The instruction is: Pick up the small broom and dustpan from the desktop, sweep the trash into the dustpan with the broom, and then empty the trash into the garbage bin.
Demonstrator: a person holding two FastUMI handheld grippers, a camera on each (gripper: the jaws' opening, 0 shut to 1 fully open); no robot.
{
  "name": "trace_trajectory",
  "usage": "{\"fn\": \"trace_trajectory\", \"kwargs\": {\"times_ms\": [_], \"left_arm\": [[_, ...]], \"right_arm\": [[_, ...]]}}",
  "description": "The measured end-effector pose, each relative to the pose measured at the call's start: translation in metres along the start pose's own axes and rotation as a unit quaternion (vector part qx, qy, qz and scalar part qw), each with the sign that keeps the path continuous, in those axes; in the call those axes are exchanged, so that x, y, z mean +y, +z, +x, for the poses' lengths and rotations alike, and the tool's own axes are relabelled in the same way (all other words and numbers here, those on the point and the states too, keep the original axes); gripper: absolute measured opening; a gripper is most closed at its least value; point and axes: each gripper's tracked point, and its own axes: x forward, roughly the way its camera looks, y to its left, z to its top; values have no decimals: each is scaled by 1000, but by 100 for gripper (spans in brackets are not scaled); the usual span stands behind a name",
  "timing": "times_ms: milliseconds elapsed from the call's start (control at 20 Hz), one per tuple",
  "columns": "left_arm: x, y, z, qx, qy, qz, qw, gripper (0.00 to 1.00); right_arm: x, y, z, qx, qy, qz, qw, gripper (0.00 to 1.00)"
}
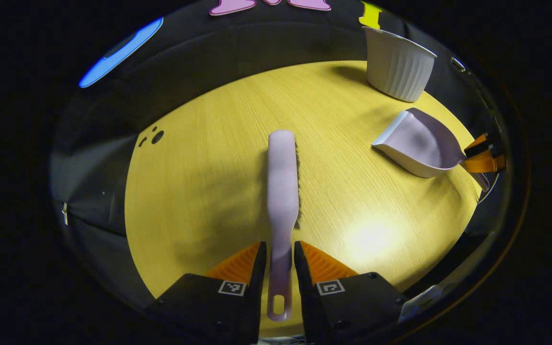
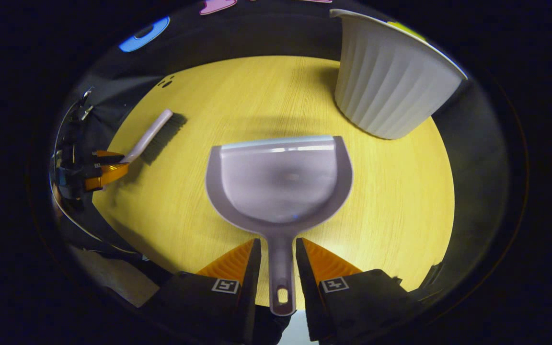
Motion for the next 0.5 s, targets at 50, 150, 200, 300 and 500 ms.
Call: {"fn": "trace_trajectory", "kwargs": {"times_ms": [50, 150, 200, 300, 500], "left_arm": [[0, 2, -10, -10, 5, 2, 1000, 39], [-1, 12, -31, -36, 15, -4, 999, 39], [-3, 19, -43, -51, 21, -11, 998, 39], [-7, 32, -66, -85, 36, -34, 995, 39], [-26, 71, -120, -182, 62, -94, 977, 39]], "right_arm": [[1, 6, -12, -18, 4, 1, 1000, 47], [2, 22, -37, -62, 5, -9, 998, 47], [1, 33, -49, -87, 6, -21, 996, 47], [2, 49, -72, -127, 9, -43, 991, 47], [13, 93, -120, -241, 38, -76, 967, 47]]}}
